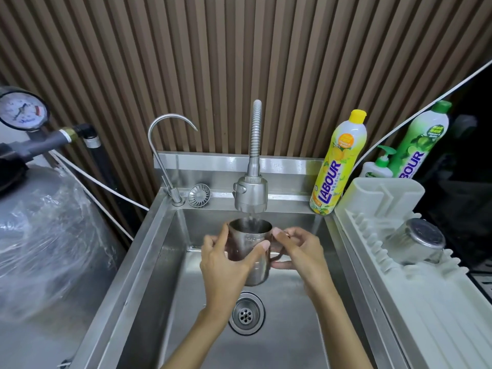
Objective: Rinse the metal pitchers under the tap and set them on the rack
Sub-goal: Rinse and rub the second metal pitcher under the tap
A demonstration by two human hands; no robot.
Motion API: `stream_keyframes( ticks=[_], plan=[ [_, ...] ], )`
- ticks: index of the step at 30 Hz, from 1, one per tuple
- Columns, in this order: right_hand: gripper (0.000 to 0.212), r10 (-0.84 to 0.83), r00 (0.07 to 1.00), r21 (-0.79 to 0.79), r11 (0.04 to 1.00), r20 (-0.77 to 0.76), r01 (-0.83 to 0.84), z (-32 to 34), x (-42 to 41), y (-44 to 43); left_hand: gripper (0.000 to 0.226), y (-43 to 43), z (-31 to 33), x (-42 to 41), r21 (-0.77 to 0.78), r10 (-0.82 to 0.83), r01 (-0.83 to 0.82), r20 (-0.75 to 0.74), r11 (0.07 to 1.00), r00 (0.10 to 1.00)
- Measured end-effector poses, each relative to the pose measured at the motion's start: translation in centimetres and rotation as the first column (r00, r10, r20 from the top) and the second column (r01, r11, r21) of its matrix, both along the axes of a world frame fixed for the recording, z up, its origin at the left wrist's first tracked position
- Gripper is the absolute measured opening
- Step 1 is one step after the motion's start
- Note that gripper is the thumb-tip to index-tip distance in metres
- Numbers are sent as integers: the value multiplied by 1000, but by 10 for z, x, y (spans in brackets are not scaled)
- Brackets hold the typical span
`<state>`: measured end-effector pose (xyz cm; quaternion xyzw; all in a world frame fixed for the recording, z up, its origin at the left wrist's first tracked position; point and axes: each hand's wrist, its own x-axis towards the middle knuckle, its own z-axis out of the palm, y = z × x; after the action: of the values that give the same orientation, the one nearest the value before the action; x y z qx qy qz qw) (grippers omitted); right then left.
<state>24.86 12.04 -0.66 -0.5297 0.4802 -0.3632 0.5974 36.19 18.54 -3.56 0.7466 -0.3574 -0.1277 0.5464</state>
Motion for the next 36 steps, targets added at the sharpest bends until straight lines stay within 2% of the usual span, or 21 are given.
stream_keyframes(
  ticks=[2, 4, 6, 8, 10, 12, 14, 16, 19, 22, 24, 26, 27, 29, 31, 33, 36],
  plan=[
    [22, -100, 962, -203, 978, -255, 48, 10, -5, -1, 71, 0, -5, -4, 22, -71, 74, -107, 997, 992],
    [24, -201, 878, -386, 922, -434, 20, 18, -6, -1, 58, -6, -9, -4, -14, -182, 185, -242, 983, 953],
    [21, -242, 873, -480, 877, -423, 10, 22, -4, 0, 48, -15, -9, -3, -106, -291, 271, -375, 957, 880],
    [25, -176, 957, -436, 898, -230, 60, 21, -2, 1, 58, -22, -7, -1, -225, -356, 284, -430, 932, 829],
    [27, -67, 997, -309, 948, 29, 73, 12, 1, -2, 76, -29, -4, 3, -307, -356, 242, -402, 920, 844],
    [26, 3, 970, -166, 985, 243, 39, -1, 7, -6, 84, -31, 1, 9, -337, -318, 212, -298, 917, 900],
    [21, 23, 910, -17, 1000, 415, -17, -13, 12, -10, 86, -28, 9, 14, -285, -258, 214, -128, 934, 958],
    [17, 27, 892, 71, 995, 450, -66, -19, 14, -10, 89, -22, 18, 15, -170, -153, 153, 16, 973, 988],
    [19, 11, 952, 82, 996, 307, -38, -13, 13, -3, 101, -13, 25, 14, -41, -35, 40, 105, 998, 994],
    [20, -57, 993, 9, 998, 104, 56, 1, 9, -1, 90, -12, 22, 11, 21, -30, 29, 79, 999, 996],
    [20, -134, 987, -129, 984, -93, 121, 11, 4, -3, 75, -10, 17, 6, 19, -66, 65, 14, 998, 998],
    [22, -219, 940, -327, 937, -264, 126, 20, 0, -3, 66, -12, 8, 1, 0, -114, 114, -69, 993, 991],
    [23, -255, 910, -412, 905, -327, 106, 24, -1, -2, 63, -14, 4, 0, -14, -142, 141, -116, 990, 983],
    [21, -288, 890, -510, 857, -353, 75, 27, 0, 1, 61, -20, 0, 1, -42, -215, 211, -203, 977, 955],
    [21, -235, 944, -471, 876, -230, 104, 25, 1, 1, 63, -26, -2, 5, -88, -263, 249, -238, 964, 935],
    [21, -142, 989, -360, 925, -40, 118, 13, 3, -4, 69, -31, -3, 10, -150, -267, 240, -198, 959, 943],
    [19, -13, 963, -110, 993, 270, 44, -11, 11, -10, 81, -33, 2, 18, -173, -229, 217, -51, 961, 972]
  ],
)
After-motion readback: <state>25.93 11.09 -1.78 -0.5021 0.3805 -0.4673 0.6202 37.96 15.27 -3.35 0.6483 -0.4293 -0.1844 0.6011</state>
